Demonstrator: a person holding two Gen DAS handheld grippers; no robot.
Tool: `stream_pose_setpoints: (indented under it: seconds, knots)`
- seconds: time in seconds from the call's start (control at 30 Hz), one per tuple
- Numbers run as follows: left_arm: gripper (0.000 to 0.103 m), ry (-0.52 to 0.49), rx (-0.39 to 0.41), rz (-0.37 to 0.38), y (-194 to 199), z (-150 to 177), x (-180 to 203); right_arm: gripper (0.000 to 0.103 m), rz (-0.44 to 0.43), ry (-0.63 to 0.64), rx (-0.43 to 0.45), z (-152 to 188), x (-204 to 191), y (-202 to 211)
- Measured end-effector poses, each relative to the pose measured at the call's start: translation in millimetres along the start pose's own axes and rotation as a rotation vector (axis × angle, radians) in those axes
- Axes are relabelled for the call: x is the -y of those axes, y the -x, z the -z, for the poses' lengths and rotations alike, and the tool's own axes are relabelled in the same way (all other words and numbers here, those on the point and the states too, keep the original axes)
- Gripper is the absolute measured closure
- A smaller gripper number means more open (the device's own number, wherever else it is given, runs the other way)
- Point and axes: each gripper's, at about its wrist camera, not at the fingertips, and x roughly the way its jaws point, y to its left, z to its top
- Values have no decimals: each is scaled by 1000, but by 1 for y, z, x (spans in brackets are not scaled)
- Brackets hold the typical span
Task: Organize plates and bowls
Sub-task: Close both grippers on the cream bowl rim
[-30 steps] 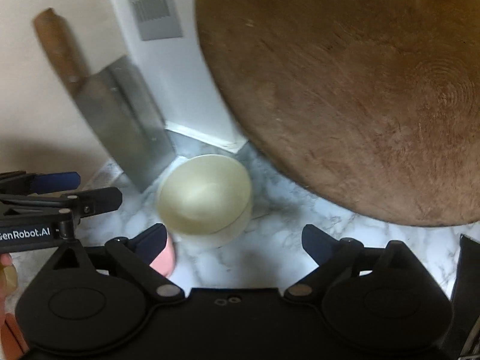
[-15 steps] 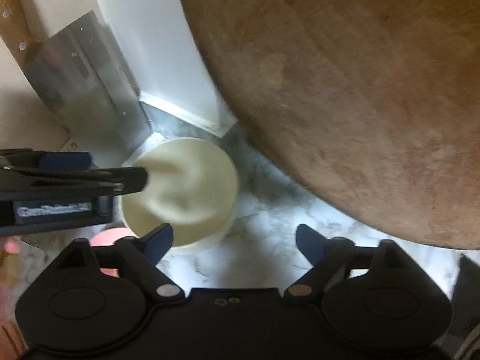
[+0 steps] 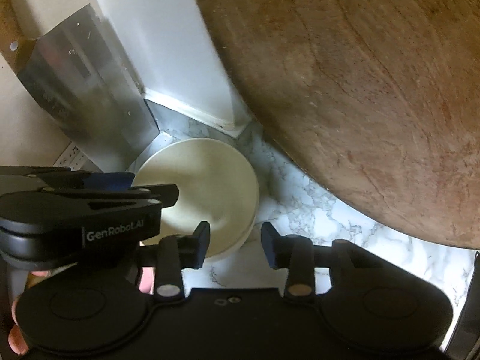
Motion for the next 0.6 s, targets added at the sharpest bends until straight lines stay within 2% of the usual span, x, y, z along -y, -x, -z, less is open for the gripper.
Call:
stream_pose_setpoints:
  seconds: [0.33, 0.6]
  knots:
    - [89, -4, -7, -42, -1, 2, -6, 84, 9, -24, -16, -2, 1, -7]
    - [92, -23, -11, -54, 4, 7, -3, 88, 38, -28, -29, -1, 2, -3]
